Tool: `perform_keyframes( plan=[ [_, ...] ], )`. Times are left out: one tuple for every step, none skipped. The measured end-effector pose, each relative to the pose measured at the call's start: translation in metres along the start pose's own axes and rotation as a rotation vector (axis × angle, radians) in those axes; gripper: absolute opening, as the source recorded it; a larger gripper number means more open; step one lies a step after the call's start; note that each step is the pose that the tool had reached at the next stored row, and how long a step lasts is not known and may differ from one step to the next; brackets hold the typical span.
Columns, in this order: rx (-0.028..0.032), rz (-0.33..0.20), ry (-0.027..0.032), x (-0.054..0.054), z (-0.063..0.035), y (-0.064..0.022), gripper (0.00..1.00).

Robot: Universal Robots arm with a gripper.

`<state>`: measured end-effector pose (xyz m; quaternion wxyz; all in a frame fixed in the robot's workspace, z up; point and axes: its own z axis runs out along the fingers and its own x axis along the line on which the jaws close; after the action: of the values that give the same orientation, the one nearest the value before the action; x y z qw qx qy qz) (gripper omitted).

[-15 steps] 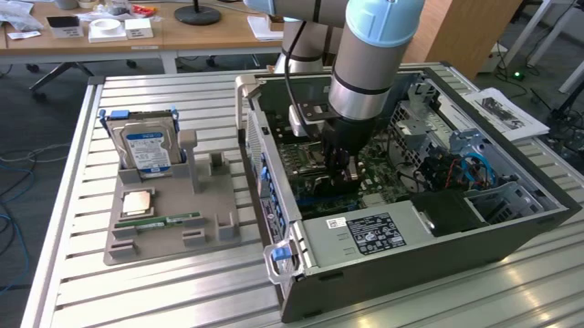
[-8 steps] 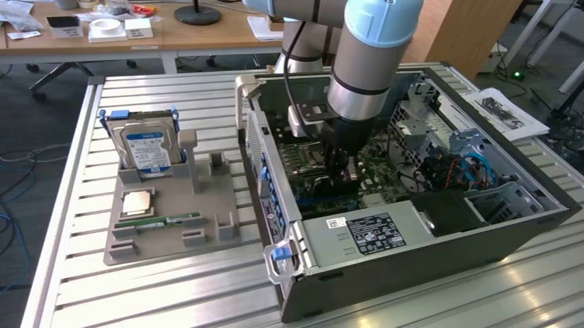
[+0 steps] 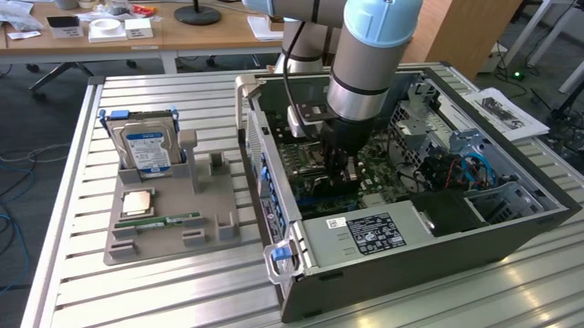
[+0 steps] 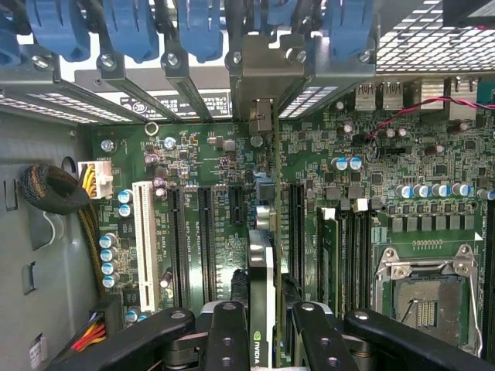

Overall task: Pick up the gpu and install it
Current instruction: 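Insert the gpu into the slot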

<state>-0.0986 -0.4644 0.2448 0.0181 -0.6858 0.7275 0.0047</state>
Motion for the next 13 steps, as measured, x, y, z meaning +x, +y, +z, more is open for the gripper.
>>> perform_keyframes(
  plan=[
    [0.0001, 0.0, -0.0001, 0.0, 0.0002, 0.0001, 0.27],
    [0.0001, 0.0, -0.0001, 0.0, 0.0004, 0.0002, 0.27],
    [0.0001, 0.0, -0.0001, 0.0, 0.0004, 0.0002, 0.27],
    [0.0001, 0.0, -0.0001, 0.0, 0.0004, 0.0002, 0.27],
    [0.0001, 0.0, -0.0001, 0.0, 0.0004, 0.0002, 0.27],
    [0.0001, 0.0, -0.0002, 0.0, 0.0004, 0.0002, 0.27],
    [0.0001, 0.0, -0.0002, 0.0, 0.0005, 0.0002, 0.27],
    [0.0001, 0.0, -0.0003, 0.0, 0.0005, 0.0002, 0.27],
    [0.0001, 0.0, -0.0002, 0.0, 0.0005, 0.0002, 0.27],
    [0.0001, 0.0, -0.0002, 0.0, 0.0005, 0.0002, 0.27],
    [0.0001, 0.0, -0.0003, 0.0, 0.0005, 0.0002, 0.27],
    [0.0001, 0.0, -0.0003, 0.0, 0.0005, 0.0002, 0.27],
    [0.0002, 0.0, -0.0003, 0.0, 0.0005, 0.0002, 0.27]
  ],
)
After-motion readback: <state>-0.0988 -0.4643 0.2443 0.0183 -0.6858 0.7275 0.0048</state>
